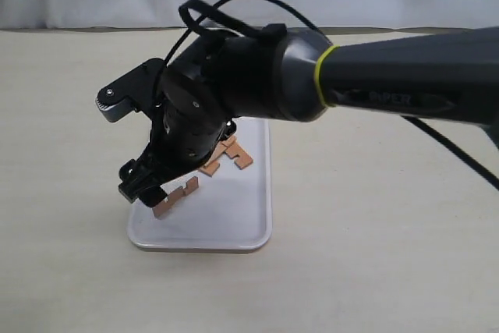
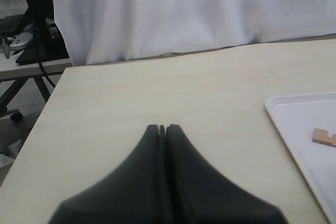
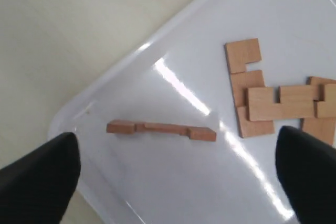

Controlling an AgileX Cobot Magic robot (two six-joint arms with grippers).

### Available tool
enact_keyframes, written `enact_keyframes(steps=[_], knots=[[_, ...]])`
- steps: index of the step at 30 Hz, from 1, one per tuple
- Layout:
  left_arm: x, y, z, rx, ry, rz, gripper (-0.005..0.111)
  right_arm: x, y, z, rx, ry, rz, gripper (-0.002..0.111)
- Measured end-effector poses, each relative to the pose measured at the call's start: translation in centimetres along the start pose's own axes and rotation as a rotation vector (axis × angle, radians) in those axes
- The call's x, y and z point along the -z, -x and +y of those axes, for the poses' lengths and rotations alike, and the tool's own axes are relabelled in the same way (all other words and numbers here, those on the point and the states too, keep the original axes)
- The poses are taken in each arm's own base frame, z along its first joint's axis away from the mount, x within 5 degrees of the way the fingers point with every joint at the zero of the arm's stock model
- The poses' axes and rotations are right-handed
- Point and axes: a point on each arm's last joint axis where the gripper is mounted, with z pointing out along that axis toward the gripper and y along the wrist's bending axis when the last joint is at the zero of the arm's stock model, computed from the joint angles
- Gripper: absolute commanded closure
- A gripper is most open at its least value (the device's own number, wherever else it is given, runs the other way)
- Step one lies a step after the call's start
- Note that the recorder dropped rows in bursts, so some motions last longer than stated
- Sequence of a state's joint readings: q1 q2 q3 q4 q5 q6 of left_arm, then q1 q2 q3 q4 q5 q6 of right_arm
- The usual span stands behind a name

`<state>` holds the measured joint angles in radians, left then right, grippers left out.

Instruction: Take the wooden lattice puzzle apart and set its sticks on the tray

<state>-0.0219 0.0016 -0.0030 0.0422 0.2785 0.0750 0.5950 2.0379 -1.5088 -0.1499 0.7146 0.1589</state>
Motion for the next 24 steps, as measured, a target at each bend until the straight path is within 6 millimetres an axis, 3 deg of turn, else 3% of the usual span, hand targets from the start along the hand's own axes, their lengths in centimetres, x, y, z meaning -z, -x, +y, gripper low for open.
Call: enact_keyframes(steps=[1, 3, 4, 11, 14, 17, 20, 24], knots=[[0.0, 0.0, 0.0, 0.000, 0.000, 0.000, 0.107, 0.6, 0.1, -0.2, 0.012, -0.012, 0.007, 0.057], [0.0, 0.0, 0.0, 0.000, 0.000, 0.000, 0.107, 1.6, 0.0, -0.5, 0.030, -0.034, 0.026, 0.093], [0.0, 0.0, 0.0, 0.000, 0.000, 0.000, 0.107, 2.1, -0.1, -0.6, 0.037, -0.049, 0.041, 0.103], [0.0, 0.0, 0.0, 0.000, 0.000, 0.000, 0.107, 4.7, -0.5, -1.5, 0.068, -0.086, 0.091, 0.102], [0.0, 0.0, 0.0, 0.000, 0.000, 0.000, 0.107, 5.7, -0.7, -3.1, 0.024, -0.074, 0.111, 0.102], [0.0, 0.0, 0.0, 0.000, 0.000, 0.000, 0.107, 6.3, -1.7, -6.1, -0.072, -0.046, 0.140, 0.102], [0.0, 0.0, 0.0, 0.000, 0.000, 0.000, 0.107, 6.6, -3.9, -9.5, -0.191, -0.026, 0.184, 0.102], [0.0, 0.0, 0.0, 0.000, 0.000, 0.000, 0.107, 7.1, -8.8, -13.9, -0.356, -0.038, 0.260, 0.102]])
